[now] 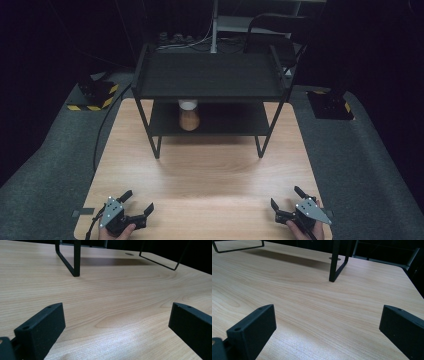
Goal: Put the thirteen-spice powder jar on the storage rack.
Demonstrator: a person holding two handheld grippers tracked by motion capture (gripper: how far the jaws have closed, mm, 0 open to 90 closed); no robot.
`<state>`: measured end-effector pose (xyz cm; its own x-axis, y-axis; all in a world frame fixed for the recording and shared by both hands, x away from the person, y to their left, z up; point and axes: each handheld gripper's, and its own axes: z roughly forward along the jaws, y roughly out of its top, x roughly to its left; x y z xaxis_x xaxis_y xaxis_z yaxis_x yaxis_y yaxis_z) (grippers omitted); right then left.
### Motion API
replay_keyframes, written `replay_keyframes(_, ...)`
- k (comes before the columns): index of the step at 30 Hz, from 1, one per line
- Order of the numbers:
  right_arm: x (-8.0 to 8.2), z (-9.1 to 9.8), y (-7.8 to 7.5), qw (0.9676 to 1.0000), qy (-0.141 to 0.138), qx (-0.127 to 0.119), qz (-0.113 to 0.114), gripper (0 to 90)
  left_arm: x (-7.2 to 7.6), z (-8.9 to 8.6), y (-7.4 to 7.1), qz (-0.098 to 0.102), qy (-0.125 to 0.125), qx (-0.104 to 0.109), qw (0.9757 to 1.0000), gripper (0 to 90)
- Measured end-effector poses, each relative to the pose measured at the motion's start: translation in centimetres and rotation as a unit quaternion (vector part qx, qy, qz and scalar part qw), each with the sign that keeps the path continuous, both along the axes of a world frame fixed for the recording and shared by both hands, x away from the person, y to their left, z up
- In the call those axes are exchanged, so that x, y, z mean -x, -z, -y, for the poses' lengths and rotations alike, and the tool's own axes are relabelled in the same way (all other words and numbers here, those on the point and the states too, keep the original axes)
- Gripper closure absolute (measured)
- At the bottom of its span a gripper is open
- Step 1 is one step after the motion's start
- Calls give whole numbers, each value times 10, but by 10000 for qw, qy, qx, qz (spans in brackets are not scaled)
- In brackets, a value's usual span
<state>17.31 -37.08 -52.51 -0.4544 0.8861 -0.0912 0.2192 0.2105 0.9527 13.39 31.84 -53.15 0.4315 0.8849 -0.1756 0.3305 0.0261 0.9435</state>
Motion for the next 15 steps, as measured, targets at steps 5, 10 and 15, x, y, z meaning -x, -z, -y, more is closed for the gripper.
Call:
replay_keyframes(5, 0, 0, 0, 10000, 2, -2, 16, 5, -1, 0, -1, -41, 13, 4, 10000, 8)
replay_keyframes(10, 1, 0, 1, 10000, 5, -1, 27, 5, -1, -1, -1, -39, 18, 22, 10000, 9)
replay_keyframes(15, 0, 0, 1, 10000, 4, -3, 22, 5, 0, -1, 0, -16, 26, 4, 10000, 10)
